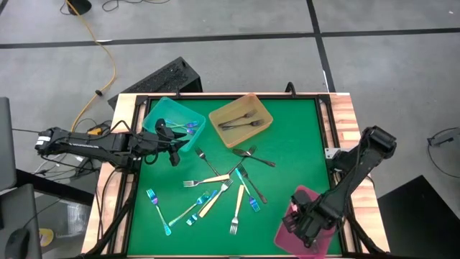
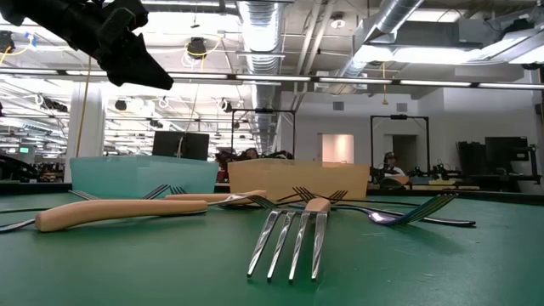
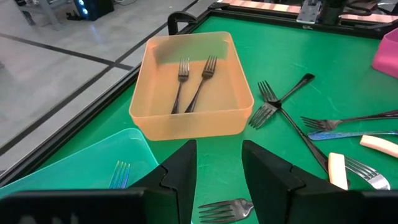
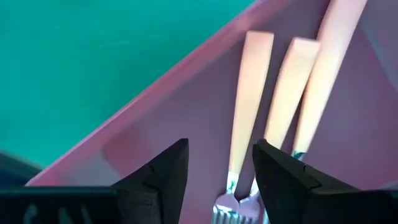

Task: Sort silverware by color (type)
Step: Put the blue fork into the blue bin

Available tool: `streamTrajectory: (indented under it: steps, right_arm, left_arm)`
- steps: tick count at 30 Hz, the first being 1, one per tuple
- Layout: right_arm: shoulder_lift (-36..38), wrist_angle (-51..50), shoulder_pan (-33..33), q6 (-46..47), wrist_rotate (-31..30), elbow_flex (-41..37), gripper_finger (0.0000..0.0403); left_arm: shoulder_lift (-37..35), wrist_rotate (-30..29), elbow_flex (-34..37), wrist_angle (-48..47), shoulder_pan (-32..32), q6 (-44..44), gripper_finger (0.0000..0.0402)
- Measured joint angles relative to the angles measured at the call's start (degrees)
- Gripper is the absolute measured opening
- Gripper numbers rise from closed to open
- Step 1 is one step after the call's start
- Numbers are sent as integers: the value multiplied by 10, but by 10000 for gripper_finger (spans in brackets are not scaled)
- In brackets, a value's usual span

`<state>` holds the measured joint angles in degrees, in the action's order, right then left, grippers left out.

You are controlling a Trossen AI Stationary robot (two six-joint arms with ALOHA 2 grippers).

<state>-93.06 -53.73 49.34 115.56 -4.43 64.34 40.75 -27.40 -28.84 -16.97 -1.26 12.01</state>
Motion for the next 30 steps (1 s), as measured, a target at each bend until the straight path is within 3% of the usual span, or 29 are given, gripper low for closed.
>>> streamTrajectory:
  steps: [7, 12, 19, 24, 30]
  right_arm:
    - [77, -17, -10, -46, -23, 0, 198]
    - [109, -43, -41, -111, -134, 0, 198]
    - [113, -32, -133, -296, -252, 0, 198]
    - [82, 37, -214, -455, -249, 0, 198]
    - [33, 150, -287, -618, -205, 0, 198]
  left_arm:
    - [0, 0, 0, 0, 0, 0, 114]
    - [0, 0, 0, 0, 0, 0, 114]
    - [0, 0, 0, 0, 0, 0, 114]
    - [0, 1, 0, -1, 0, 3, 114]
    - [0, 27, 0, -4, 0, 7, 114]
